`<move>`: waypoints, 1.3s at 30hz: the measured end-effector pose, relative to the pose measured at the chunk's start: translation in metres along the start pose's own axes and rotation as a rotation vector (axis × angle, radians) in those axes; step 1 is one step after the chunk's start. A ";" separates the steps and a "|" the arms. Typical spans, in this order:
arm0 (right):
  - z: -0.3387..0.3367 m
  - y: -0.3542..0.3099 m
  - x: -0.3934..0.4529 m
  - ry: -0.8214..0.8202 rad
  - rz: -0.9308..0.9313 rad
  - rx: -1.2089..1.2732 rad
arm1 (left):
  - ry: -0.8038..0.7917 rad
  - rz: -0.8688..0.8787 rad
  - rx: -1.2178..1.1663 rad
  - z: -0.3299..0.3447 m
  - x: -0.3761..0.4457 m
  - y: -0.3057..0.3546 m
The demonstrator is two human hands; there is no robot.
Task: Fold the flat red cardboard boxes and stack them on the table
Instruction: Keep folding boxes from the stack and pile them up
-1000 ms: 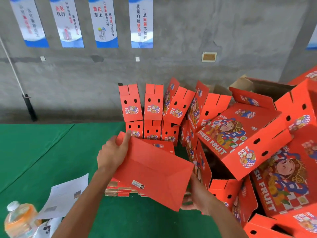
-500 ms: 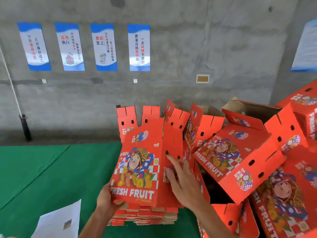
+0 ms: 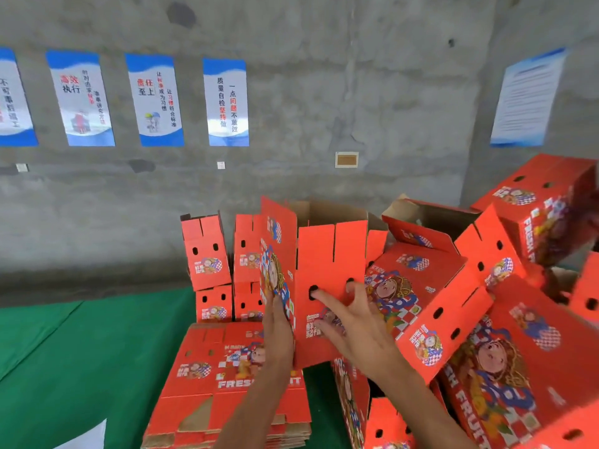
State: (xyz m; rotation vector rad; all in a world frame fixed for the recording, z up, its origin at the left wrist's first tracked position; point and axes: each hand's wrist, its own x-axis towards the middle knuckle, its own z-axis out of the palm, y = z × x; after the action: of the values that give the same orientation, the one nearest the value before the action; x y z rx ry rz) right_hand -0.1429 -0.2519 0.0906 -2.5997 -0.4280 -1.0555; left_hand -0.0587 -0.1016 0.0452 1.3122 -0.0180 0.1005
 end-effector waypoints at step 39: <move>-0.052 0.244 0.203 -0.019 0.237 0.049 | -0.497 0.463 0.604 0.222 0.220 0.102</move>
State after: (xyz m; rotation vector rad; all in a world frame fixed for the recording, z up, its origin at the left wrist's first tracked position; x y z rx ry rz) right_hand 0.0566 -0.4621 0.2306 -2.5424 -0.1419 -0.9284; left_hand 0.1615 -0.2759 0.2157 1.8884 -0.7671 0.1793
